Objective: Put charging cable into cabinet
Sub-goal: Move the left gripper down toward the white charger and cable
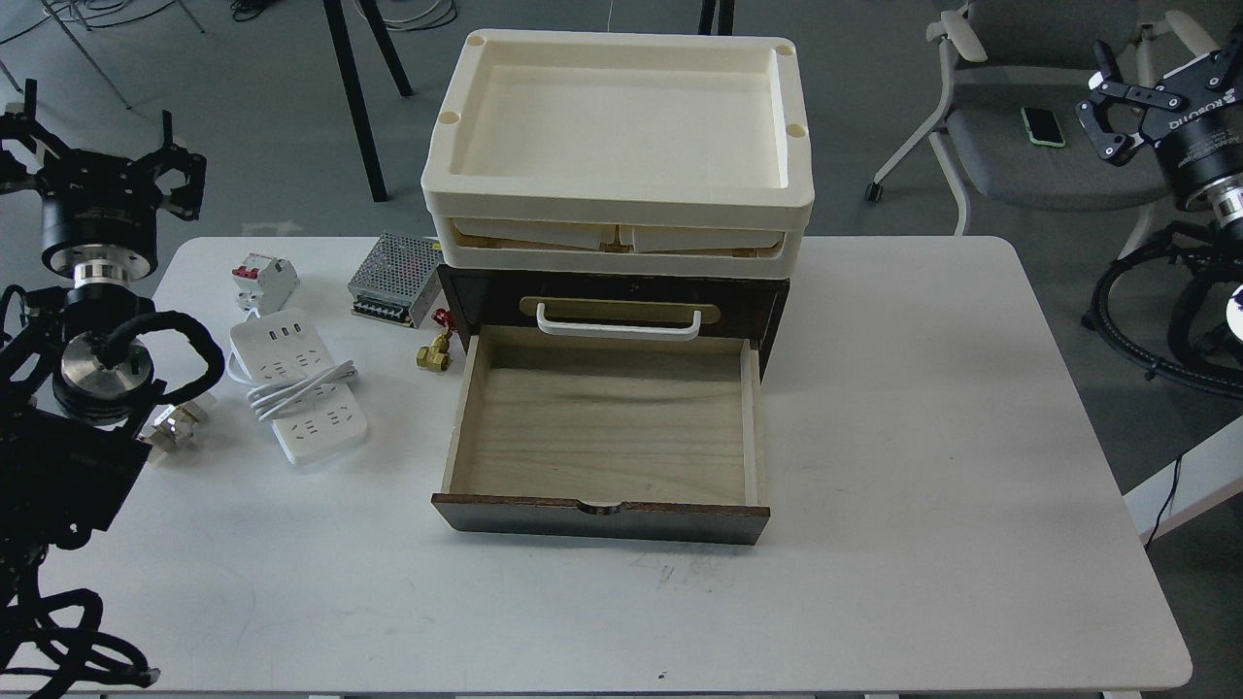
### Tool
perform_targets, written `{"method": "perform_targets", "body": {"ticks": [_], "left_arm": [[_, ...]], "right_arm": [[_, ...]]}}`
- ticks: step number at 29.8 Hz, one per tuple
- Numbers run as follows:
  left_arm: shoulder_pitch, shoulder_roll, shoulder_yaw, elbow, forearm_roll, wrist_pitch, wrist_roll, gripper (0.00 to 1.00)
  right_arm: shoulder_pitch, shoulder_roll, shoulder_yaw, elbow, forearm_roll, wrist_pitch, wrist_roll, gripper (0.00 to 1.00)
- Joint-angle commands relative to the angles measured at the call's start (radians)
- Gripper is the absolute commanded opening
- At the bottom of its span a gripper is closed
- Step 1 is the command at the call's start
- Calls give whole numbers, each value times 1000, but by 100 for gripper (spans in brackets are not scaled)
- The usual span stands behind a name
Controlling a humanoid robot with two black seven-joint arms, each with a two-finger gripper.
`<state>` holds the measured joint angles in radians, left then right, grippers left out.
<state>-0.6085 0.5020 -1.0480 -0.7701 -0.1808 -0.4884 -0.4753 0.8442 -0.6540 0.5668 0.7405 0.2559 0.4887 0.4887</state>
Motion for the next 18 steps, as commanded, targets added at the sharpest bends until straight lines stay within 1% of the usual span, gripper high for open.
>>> {"method": "perform_targets", "body": {"ticks": [1, 5, 10, 12, 13, 16, 18], "left_arm": [[39, 208, 8, -292, 96, 0, -12, 100], [42, 415, 0, -467, 482, 0, -13, 100], [70, 650, 16, -737, 1159, 0, -13, 100], [101, 725, 35, -810, 1436, 0, -13, 100], [105, 740, 52, -824, 1562, 0, -13, 100], [105, 721, 130, -815, 1922, 0, -13, 100], [101, 667, 195, -743, 2139, 0, -13, 100]], "right_arm": [[-40, -32, 37, 59, 0, 0, 0, 100], [-76, -65, 68, 100, 0, 0, 0, 100], [-109, -105, 76, 100, 0, 0, 0, 100], [-126, -113, 77, 102, 0, 0, 0, 100], [-134, -115, 77, 103, 2, 0, 0, 100], [-152, -121, 77, 105, 2, 0, 0, 100], [-161, -121, 77, 105, 2, 0, 0, 100]]}}
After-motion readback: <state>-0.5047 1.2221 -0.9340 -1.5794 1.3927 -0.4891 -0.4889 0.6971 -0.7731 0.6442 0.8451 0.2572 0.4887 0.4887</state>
